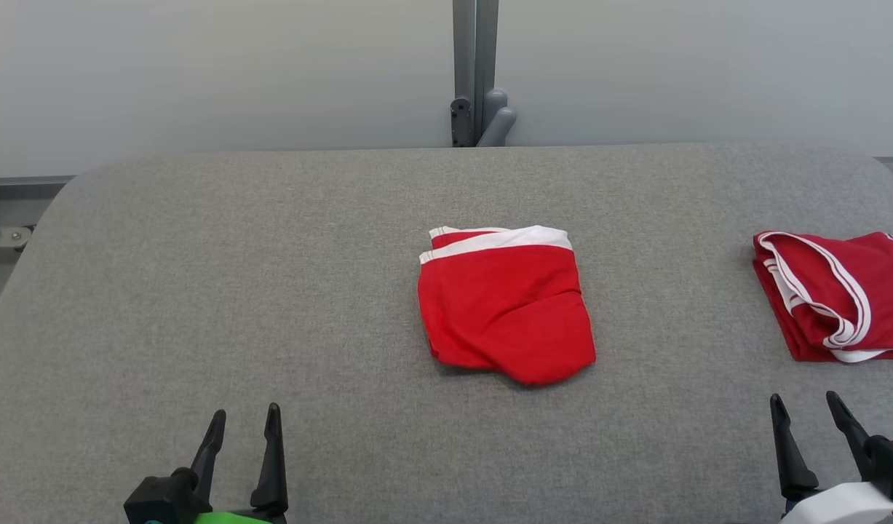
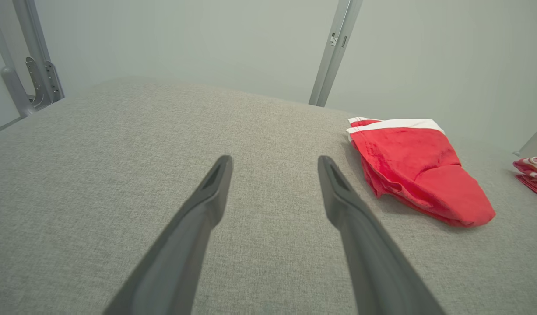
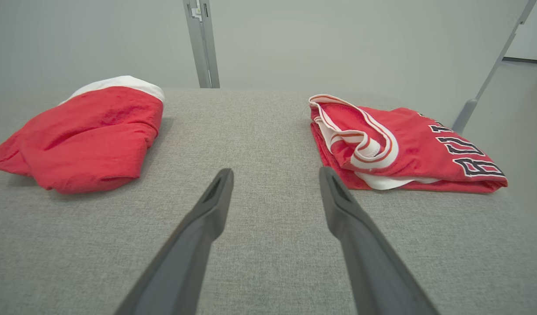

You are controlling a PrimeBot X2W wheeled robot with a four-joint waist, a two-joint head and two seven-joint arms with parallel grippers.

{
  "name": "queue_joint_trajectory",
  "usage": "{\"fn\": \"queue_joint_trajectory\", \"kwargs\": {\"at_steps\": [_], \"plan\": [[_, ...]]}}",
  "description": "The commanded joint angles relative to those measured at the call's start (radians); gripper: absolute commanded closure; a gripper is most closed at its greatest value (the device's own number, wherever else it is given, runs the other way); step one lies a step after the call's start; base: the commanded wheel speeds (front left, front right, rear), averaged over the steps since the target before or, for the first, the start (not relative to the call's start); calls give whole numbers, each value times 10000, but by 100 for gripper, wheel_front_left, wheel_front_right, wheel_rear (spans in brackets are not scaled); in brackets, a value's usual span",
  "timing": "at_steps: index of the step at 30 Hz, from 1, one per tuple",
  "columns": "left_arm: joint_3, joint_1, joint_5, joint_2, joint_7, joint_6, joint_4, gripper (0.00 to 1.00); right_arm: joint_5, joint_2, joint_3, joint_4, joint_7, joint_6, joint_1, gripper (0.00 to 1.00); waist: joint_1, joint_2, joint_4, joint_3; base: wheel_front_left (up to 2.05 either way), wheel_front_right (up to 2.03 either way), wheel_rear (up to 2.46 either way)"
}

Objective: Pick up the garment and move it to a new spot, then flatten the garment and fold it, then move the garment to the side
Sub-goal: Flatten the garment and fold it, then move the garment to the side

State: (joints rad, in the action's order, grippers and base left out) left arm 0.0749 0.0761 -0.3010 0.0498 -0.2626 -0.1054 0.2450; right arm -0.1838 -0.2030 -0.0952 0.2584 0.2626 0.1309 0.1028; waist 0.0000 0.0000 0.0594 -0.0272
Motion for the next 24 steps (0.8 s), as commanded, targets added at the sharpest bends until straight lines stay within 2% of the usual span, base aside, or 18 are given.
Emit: {"fn": "queue_joint_trajectory", "kwargs": {"at_steps": [1,7,11,14,17,22,24], "plan": [[-27,151,68,19,-23,-37,16,0,25,-19,16,-42,28,-5,-39,0,0,0,47,6,0,0,0],[-12,146,10,19,-23,-71,-21,0,33,-43,43,-105,28,-5,-88,0,0,0,165,40,0,0,0],[41,44,-29,20,-23,-70,-124,0,-455,142,-62,-197,28,-3,-447,0,0,0,254,188,0,0,0],[121,-131,-69,19,-23,-34,-332,0,-1188,-145,759,131,23,-3,-1353,0,0,0,345,574,0,0,0],[260,-433,-149,20,-23,-7,-456,0,-2012,-464,1725,426,-744,-5,-2549,0,0,0,477,1098,0,0,0],[635,-754,-359,20,-23,79,-472,0,-3584,-583,2808,1368,-3108,-5,-4423,0,0,0,796,1634,0,0,0],[811,-889,-435,19,-23,91,-423,0,-3732,-819,3201,1760,-3745,-3,-5054,0,0,0,991,1770,0,0,0]]}}
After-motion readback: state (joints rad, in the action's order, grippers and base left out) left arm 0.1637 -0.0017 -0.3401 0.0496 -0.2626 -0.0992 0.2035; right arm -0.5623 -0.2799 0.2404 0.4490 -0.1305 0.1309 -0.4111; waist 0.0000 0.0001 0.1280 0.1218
